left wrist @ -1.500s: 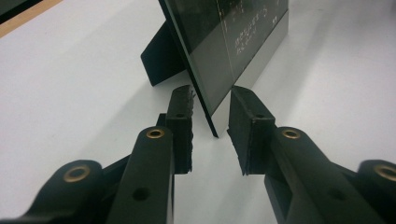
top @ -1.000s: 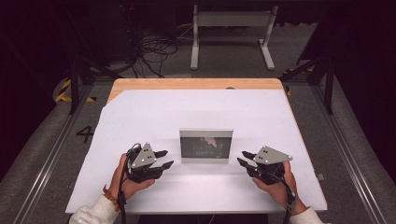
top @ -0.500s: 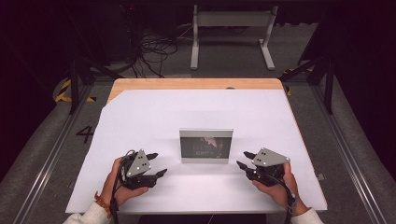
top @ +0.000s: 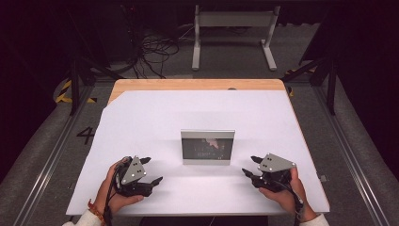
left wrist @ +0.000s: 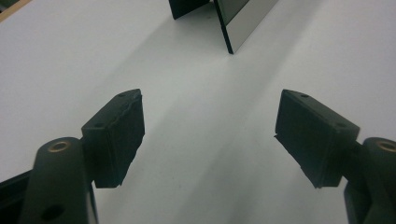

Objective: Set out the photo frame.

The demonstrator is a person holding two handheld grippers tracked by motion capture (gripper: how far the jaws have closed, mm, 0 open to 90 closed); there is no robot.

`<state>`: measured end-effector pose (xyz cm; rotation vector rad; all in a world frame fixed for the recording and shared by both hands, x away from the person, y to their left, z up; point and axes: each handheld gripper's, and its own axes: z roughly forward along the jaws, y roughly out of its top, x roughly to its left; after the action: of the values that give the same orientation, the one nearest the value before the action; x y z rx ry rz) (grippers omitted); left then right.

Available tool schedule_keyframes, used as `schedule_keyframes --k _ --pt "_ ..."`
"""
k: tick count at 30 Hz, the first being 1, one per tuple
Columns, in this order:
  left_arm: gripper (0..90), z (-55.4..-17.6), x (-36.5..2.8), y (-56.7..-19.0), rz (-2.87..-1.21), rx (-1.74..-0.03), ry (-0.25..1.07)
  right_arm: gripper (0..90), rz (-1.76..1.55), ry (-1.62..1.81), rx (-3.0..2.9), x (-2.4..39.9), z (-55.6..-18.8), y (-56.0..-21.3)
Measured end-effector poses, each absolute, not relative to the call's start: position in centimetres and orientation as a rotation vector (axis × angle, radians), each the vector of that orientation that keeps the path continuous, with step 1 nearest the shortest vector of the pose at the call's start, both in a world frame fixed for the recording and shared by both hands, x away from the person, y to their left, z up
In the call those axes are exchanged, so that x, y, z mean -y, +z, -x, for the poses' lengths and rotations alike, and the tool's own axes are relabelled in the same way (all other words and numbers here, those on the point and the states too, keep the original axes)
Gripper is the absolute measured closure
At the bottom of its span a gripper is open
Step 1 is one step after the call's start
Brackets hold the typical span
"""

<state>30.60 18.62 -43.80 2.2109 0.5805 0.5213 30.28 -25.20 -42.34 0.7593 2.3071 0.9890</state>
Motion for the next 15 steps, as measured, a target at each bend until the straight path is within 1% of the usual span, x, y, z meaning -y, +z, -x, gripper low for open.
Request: schedule_keyframes --k 12,14,15 --pt "18.1 -29.7 -20.4 -44.4 -2.192 -0.618 0.518 33.8 -0.787 0.996 -2.278 26.5 -29.7 -42.7" --pt "17.7 -29.6 -20.7 -44.5 -2.191 -0.626 0.52 32.8 -0.789 0.996 -2.273 26.7 -29.6 -42.7" --pt "16.9 -29.5 -21.1 -44.6 -2.194 -0.637 0.517 29.9 -0.802 1.007 -2.261 27.1 -29.4 -42.8"
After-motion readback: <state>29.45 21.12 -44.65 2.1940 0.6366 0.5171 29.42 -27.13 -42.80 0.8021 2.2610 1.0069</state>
